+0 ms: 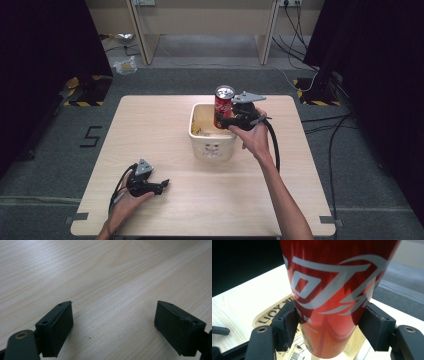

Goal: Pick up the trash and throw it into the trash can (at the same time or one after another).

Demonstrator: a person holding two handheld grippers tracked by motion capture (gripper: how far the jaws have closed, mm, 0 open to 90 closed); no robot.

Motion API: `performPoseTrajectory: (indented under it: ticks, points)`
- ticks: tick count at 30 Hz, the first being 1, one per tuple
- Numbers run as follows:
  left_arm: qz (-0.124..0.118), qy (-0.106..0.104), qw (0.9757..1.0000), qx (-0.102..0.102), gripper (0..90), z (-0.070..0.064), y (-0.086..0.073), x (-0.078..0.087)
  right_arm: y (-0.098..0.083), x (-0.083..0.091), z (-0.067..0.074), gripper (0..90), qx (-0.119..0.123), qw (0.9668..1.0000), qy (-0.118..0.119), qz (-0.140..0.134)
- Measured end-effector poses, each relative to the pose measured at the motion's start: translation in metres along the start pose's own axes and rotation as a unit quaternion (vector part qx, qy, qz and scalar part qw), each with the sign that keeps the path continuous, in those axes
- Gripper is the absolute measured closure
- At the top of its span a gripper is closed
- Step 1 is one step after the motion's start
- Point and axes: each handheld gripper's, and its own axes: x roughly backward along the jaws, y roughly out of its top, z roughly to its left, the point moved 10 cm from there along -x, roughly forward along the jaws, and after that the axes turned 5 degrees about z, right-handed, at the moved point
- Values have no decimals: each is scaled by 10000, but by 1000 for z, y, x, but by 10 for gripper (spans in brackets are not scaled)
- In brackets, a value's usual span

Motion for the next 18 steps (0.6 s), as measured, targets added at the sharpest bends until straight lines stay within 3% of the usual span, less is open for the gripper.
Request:
performPoseTrajectory:
  ticks: [18]
  points:
    - [12,0,10000,-16,147,0,0,0,-5,-12,-1,342,-51,9999,-2,139]
